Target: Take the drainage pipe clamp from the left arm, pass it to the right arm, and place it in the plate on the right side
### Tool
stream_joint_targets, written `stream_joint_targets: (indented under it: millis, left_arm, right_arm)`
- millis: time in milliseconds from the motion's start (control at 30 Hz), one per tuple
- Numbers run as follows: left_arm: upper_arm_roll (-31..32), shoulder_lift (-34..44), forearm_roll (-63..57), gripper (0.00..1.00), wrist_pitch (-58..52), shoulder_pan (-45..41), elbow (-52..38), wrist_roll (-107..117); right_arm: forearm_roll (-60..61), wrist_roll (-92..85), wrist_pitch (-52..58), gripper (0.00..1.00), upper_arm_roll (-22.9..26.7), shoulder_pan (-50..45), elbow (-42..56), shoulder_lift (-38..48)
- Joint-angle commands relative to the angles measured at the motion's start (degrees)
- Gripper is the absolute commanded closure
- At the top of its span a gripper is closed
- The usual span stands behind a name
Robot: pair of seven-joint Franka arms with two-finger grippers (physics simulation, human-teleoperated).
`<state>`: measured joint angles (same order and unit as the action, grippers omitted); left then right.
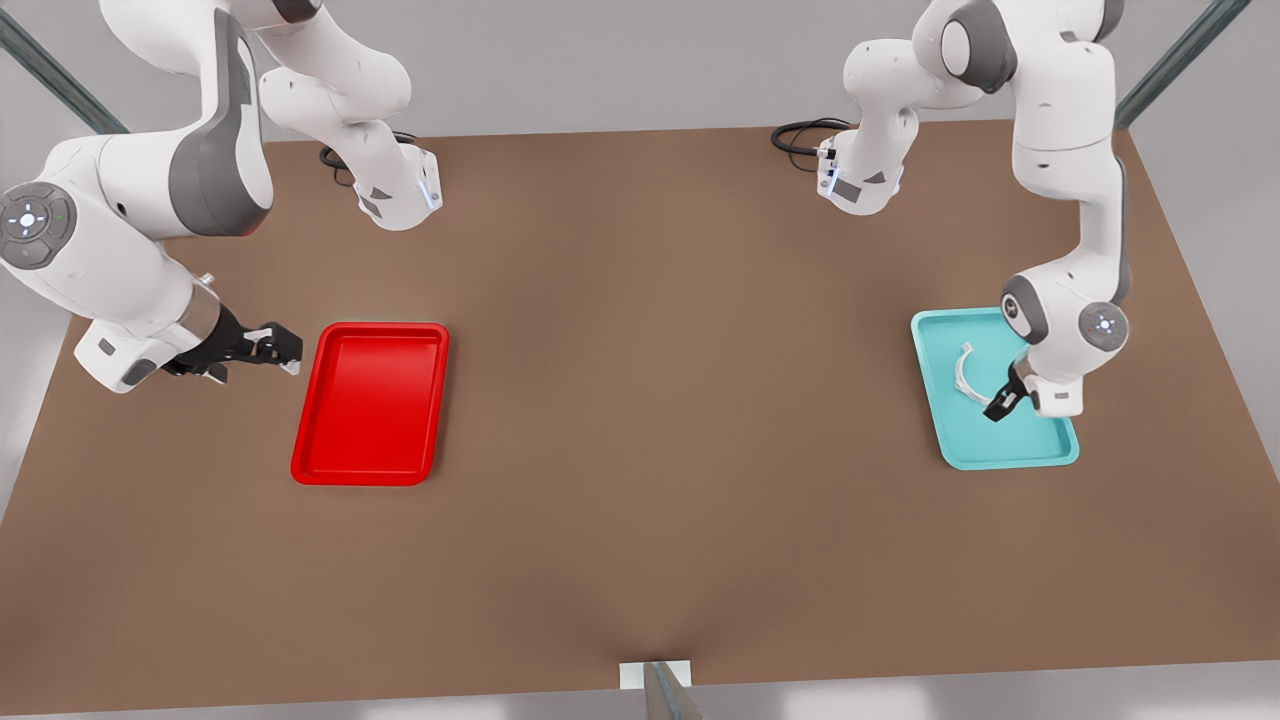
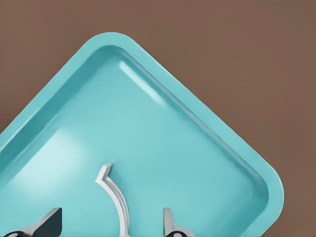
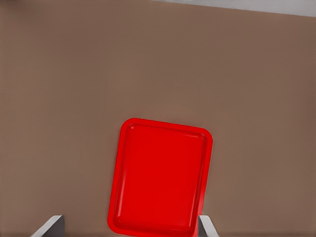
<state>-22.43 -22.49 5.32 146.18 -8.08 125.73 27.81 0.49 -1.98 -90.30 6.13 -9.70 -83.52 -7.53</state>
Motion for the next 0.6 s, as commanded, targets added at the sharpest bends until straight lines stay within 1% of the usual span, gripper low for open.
stream_joint_targets:
  millis: [0,133,267,300,333,400,433,500,567]
  left_arm:
    - [0.02,-0.19,-0.04,0.0,0.86,0.0,0.4,10.42]
    - [0.1,-0.89,-0.04,0.0,0.95,0.08,1.19,10.42]
    - [0.1,-3.53,1.45,0.01,3.15,0.0,1.1,10.42]
    - [0.1,-3.7,1.54,0.02,3.15,0.0,1.1,10.42]
    - [0.1,-3.88,1.8,0.08,3.23,0.0,1.1,10.42]
    - [0.1,-4.23,2.07,0.31,3.23,0.0,1.01,10.42]
    - [0.1,-4.67,2.07,0.36,3.23,0.0,0.93,10.33]
    - [0.1,-5.37,2.07,0.39,3.59,0.08,0.84,9.98]
    - [0.1,-5.55,2.07,0.39,3.59,0.17,0.75,9.89]
  right_arm:
    - [0.12,-0.57,0.03,0.0,0.03,-0.05,0.03,0.06]
    - [0.12,-0.57,0.04,0.0,0.03,-0.05,0.03,0.06]
    - [0.21,-0.57,-0.05,0.0,0.03,-0.05,0.03,0.06]
    - [0.21,-0.57,0.04,0.0,0.03,-0.05,0.03,0.06]
    - [0.21,-0.57,-0.05,0.0,0.03,-0.05,0.03,0.06]
    - [0.21,-0.57,0.03,0.0,0.03,-0.05,0.03,0.06]
    - [0.21,-0.57,0.03,0.0,0.03,-0.05,0.03,0.06]
    - [0.21,-0.57,0.04,0.0,0.03,-0.05,0.03,0.06]
    - [0.21,-0.57,0.03,0.0,0.03,0.04,0.03,0.06]
